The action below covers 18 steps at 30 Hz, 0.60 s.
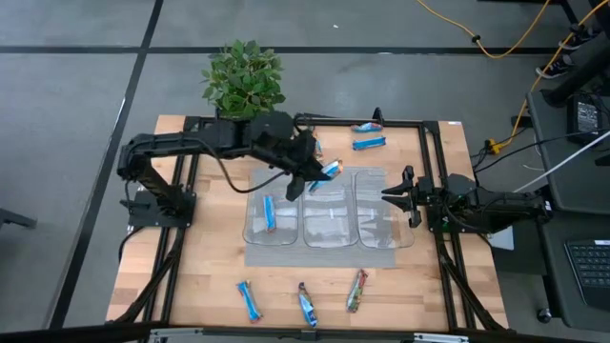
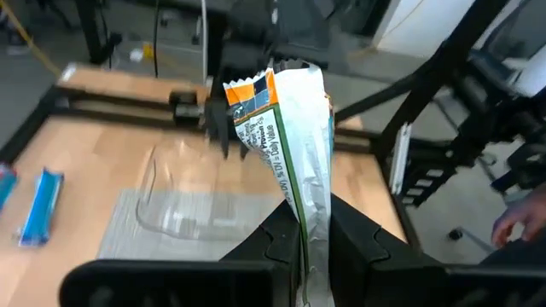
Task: Pick and place Granola Bars by type
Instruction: Put the yellow granola bar into the middle transparent bin
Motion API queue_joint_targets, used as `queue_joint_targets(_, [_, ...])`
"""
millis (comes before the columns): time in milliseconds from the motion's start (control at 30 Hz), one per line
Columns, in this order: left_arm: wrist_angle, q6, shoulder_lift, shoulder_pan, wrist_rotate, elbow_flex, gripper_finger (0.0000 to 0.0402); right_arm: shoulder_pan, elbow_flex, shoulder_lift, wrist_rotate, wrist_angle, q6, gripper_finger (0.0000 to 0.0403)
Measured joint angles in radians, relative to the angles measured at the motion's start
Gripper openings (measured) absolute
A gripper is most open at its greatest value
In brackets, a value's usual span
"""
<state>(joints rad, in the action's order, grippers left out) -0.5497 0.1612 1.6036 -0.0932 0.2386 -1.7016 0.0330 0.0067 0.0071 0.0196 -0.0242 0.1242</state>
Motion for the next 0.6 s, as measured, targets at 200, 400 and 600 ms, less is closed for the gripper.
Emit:
queue_joint_targets(200, [-0.001,0.0,0.076,-0.007,0.032,0.0,0.0033,0.0,0.0,0.0,0.0,0.0,0.0,0.0085])
queue_joint_targets(400, [0.0,0.0,0.145,-0.007,0.033,0.0,0.0033,0.0,0.0,0.0,0.0,0.0,0.001,0.0085])
queue_joint_targets(600, [-0.014,0.0,0.19,-0.007,0.033,0.001,0.0033,0.0,0.0,0.0,0.0,0.0,0.001,0.0085])
